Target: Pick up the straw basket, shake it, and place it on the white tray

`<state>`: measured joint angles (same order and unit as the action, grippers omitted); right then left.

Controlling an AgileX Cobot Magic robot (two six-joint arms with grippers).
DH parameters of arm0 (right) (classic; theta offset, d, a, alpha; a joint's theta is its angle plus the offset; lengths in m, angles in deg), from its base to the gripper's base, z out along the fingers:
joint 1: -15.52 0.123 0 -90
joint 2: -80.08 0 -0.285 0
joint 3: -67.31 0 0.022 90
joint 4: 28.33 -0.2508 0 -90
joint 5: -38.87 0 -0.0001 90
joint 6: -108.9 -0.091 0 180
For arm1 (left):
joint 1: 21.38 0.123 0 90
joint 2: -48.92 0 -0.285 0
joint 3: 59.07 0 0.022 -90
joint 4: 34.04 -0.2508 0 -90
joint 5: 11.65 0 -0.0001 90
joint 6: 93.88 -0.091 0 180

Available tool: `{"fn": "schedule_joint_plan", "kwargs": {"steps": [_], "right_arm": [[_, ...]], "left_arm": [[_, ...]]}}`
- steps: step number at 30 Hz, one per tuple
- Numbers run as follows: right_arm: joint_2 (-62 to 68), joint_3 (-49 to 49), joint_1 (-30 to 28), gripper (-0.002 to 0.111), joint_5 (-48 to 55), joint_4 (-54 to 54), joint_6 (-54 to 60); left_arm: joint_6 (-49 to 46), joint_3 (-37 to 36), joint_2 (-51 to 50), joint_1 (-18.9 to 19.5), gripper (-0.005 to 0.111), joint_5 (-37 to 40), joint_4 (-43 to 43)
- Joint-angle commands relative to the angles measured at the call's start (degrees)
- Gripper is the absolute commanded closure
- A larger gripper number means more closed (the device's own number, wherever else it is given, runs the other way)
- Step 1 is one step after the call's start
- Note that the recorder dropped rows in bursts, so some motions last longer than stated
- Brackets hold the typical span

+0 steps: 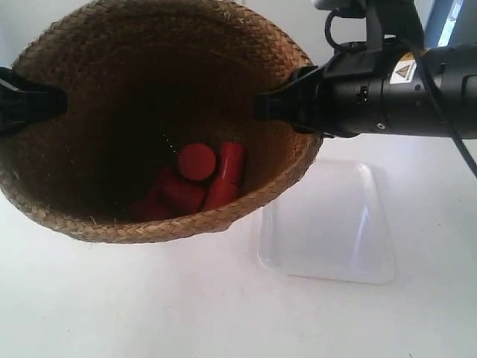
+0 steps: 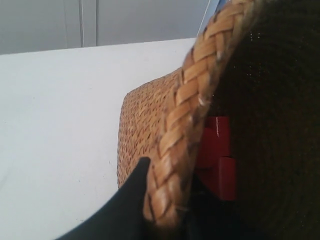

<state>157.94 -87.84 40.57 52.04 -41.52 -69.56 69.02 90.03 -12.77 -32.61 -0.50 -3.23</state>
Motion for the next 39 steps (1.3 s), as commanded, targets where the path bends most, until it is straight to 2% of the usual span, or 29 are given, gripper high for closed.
{"fn": "schedule_joint_plan", "kwargs": {"steps": [1, 7, 10, 15, 20, 24, 27, 32, 36, 39], "right_arm": [[-2.14, 1.23, 0.93, 0.108, 0.0, 1.48, 1.3], [-0.78, 1.17, 1.38, 0.108, 1.9, 4.0, 1.3], [0.77, -0.37, 1.38, 0.108, 6.16, 5.61, 1.3], [1.97, -2.36, 1.38, 0.108, 5.02, 5.61, 0.39], [2.07, -2.35, 1.38, 0.108, 5.44, 5.19, -0.9], [2.07, -2.35, 1.38, 0.108, 7.32, 5.19, -1.54], [2.19, -2.35, 1.38, 0.108, 11.1, 5.57, -1.54], [3.89, -2.91, 1.38, 0.108, 12.43, 6.16, -1.54], [7.19, -2.78, 1.38, 0.108, 8.28, 6.16, -1.54], [8.37, -1.25, 1.38, 0.108, 7.43, 5.17, -1.54]], "left_arm": [[-2.06, -1.8, 5.12, 0.08, 0.107, -2.23, 0.16], [-2.19, -6.56, 6.46, 0.08, 0.107, -3.36, 0.09], [-1.93, -7.0, 6.46, 0.08, 0.107, -4.46, 0.62], [-0.4, -7.0, 6.46, 0.08, 0.107, -8.51, 0.86], [-0.87, -7.0, 5.46, 0.08, 0.107, -4.32, 0.86], [-0.99, -7.0, 5.46, 0.08, 0.107, -0.69, -5.63], [0.33, -7.0, 4.5, 0.08, 0.107, 0.84, -3.87], [0.2, -6.78, 1.99, 0.08, 0.107, -1.02, -0.93], [0.64, -6.31, 1.11, 0.08, 0.107, -4.19, -0.17], [0.26, -6.31, 1.22, 0.08, 0.107, -3.81, -0.01]]}}
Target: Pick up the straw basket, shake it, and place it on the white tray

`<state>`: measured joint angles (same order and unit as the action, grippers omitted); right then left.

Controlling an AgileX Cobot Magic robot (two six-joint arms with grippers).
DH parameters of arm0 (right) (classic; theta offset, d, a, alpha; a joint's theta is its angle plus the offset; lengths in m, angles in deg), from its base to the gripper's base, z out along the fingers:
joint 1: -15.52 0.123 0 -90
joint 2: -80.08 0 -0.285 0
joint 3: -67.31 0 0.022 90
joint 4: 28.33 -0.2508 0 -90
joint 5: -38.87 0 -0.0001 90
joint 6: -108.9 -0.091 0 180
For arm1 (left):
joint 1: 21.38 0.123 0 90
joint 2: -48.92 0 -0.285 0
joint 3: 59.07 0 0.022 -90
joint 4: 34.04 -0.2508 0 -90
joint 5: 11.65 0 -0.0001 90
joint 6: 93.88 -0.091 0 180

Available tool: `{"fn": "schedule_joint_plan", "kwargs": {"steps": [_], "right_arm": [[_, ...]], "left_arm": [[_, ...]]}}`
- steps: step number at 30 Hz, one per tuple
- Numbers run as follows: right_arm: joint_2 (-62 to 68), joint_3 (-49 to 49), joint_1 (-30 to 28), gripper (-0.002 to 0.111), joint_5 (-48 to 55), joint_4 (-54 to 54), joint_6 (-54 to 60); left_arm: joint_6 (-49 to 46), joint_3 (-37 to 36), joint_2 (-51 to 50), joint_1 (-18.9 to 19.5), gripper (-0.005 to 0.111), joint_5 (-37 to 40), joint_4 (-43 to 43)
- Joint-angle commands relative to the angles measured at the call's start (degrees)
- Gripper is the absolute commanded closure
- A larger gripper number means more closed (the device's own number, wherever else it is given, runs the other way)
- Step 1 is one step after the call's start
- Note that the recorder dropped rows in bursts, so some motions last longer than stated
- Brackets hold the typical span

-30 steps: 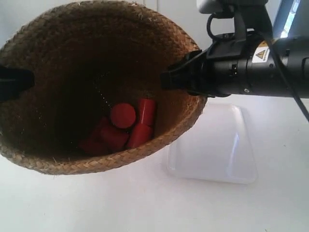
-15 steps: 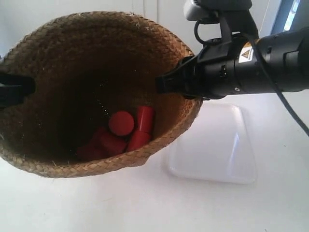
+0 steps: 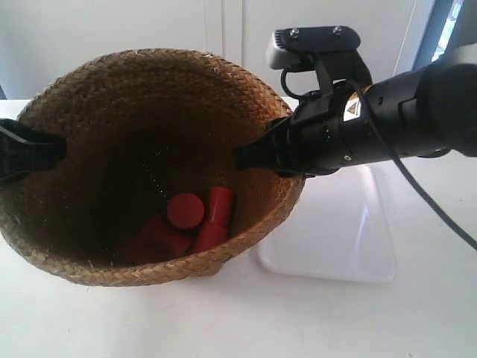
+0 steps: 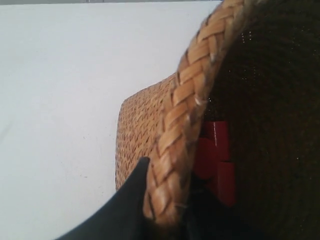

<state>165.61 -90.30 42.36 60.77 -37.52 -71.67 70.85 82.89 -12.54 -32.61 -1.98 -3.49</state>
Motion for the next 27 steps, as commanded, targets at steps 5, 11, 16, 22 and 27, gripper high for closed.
{"fn": "schedule_joint_plan", "kwargs": {"steps": [5, 11, 16, 22, 27], "right_arm": [[0.7, 1.58, -0.41, 0.108, -2.67, 1.17, 0.56], [2.36, 1.58, -0.41, 0.108, -2.32, 1.12, 0.56], [2.4, 1.58, -0.41, 0.108, -2.32, 1.12, 0.56], [2.75, 1.58, -0.41, 0.108, -2.09, 1.12, 0.56], [4.46, 1.58, -0.41, 0.108, -2.22, 1.12, 0.56]], "left_arm": [[-4.31, 0.97, 0.88, 0.08, 0.107, -5.31, 0.25], [-3.64, 0.97, -2.87, 0.08, 0.107, -0.79, 0.76], [-3.63, 0.97, -3.72, 0.08, 0.107, -4.31, 3.08], [-3.87, 0.97, -3.72, 0.08, 0.107, -3.21, 3.08], [-4.0, 0.97, -3.72, 0.08, 0.107, -3.21, 3.08]]}}
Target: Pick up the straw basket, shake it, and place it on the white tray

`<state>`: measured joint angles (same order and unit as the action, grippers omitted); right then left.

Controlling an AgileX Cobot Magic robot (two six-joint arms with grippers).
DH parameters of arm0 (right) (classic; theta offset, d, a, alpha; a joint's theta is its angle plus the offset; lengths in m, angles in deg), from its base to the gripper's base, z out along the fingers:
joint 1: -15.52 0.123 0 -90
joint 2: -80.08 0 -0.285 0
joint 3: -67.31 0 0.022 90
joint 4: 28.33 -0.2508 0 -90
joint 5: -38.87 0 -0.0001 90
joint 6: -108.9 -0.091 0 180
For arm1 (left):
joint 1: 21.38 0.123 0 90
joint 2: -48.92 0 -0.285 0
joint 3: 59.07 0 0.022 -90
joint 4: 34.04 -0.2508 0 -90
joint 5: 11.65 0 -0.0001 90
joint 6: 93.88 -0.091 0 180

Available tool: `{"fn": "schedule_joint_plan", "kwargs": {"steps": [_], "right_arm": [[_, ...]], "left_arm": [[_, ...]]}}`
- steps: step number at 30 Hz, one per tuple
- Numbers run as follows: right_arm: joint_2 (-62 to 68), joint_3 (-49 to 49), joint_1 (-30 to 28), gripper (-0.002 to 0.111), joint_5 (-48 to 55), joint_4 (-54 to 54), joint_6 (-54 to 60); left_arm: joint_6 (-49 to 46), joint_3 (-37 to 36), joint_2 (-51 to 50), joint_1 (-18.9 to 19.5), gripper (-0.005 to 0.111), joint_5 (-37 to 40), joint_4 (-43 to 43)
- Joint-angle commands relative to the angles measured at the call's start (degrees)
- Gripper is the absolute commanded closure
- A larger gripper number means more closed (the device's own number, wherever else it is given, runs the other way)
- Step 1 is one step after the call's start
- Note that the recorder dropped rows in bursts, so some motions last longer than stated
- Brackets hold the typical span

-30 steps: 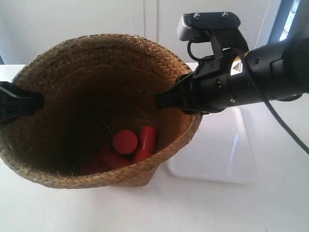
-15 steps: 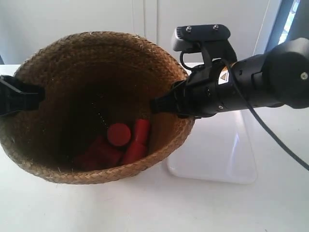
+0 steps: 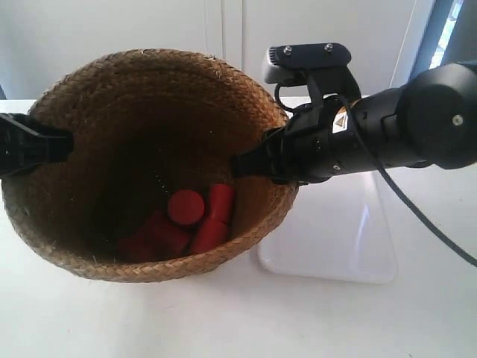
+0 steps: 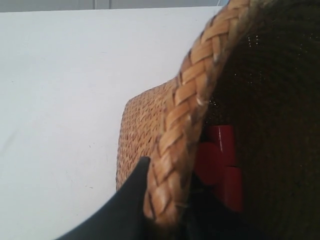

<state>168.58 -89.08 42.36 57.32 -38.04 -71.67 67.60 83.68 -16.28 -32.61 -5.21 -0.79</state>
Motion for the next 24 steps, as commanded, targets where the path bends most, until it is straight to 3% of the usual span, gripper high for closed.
{"fn": "schedule_joint_plan", "kwargs": {"steps": [1, 5, 8, 9, 10, 11, 12, 17, 24], "right_arm": [[1.76, 0.36, -0.41, 0.108, 1.12, 1.64, 0.56], [0.07, -1.11, -0.41, 0.108, 2.93, 1.64, 0.56], [-11.78, -12.77, 0.38, 0.108, 14.83, 0.76, 3.14], [-13.22, -12.51, 0.78, 0.108, 13.15, 0.46, 3.26], [-13.38, -4.56, 1.95, 0.108, 3.57, 1.6, 2.86], [-10.52, -1.15, 1.95, 0.108, 1.34, 1.59, 2.74], [-5.95, 0.92, 0.94, 0.108, 5.37, 0.73, -2.51], [-6.85, -1.17, 1.9, 0.108, 4.11, 1.86, -0.75], [-3.01, -1.17, 1.9, 0.108, 6.2, 2.14, -0.86]], "left_arm": [[-0.74, 0.19, 0.02, 0.08, 0.107, -0.25, 0.38], [-0.74, 2.55, 0.97, 0.08, 0.107, 1.67, 0.38], [-1.0, 14.34, 8.22, 0.08, 0.107, 10.41, 0.61], [-1.0, 13.59, 8.88, 0.08, 0.107, 9.5, -0.06], [-1.0, 7.03, 6.18, 0.08, 0.107, 5.47, -1.15], [0.14, 3.5, 3.84, 0.08, 0.107, 4.01, -0.51], [2.41, 1.45, 2.15, 0.08, 0.107, 3.38, 1.04], [0.57, 5.36, 4.64, -0.72, 0.107, 0.81, -1.06], [0.52, 2.29, 4.64, -0.72, 0.107, 2.31, -3.19]]}}
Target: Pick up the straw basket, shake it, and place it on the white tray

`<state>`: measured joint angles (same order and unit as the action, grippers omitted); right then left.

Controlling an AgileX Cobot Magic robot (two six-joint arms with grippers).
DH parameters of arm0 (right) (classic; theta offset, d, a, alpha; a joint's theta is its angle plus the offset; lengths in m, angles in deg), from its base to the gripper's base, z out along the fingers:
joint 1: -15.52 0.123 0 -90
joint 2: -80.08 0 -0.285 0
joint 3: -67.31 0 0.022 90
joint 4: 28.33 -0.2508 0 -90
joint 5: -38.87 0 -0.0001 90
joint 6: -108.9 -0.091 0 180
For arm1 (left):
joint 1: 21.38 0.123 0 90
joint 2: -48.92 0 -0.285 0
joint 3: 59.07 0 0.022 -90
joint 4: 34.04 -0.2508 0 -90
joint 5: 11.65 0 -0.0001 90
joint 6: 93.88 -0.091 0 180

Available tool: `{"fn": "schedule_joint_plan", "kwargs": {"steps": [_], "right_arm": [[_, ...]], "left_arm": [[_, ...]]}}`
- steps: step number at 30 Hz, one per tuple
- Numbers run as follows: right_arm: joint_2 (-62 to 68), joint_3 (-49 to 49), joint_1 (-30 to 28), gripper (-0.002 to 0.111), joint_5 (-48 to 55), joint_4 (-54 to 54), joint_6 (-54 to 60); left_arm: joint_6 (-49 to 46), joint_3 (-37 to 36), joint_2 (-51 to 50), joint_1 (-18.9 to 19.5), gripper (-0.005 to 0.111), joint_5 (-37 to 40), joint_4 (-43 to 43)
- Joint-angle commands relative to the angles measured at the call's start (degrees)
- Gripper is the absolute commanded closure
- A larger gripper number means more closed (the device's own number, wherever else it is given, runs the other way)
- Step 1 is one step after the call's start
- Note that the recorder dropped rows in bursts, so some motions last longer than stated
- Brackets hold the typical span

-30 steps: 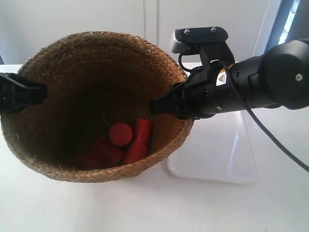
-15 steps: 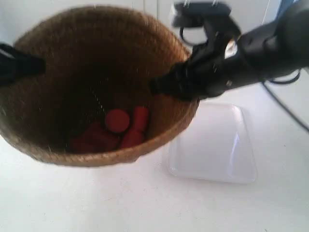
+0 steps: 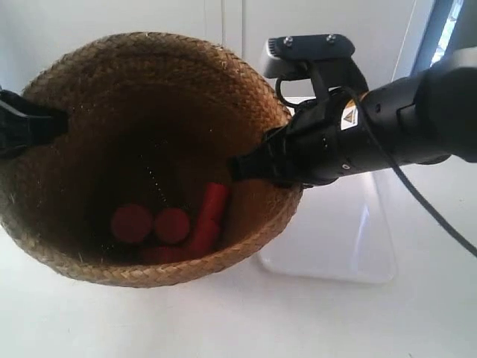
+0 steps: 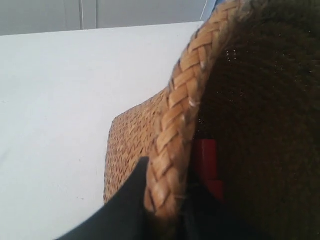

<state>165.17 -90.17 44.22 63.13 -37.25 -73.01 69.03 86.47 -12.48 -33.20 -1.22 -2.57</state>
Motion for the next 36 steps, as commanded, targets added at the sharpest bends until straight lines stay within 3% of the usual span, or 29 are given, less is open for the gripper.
{"fn": "schedule_joint_plan", "kwargs": {"steps": [1, 36], "right_arm": [[0.39, -0.08, 0.04, 0.108, 0.39, 1.26, 0.36], [5.12, 0.03, 0.04, 0.108, -1.66, 1.31, 0.37]], "left_arm": [[-0.91, -0.62, 0.84, -0.13, 0.107, -1.67, -2.5], [-0.81, -0.65, -2.37, -0.13, 0.107, 0.25, -3.25]]}}
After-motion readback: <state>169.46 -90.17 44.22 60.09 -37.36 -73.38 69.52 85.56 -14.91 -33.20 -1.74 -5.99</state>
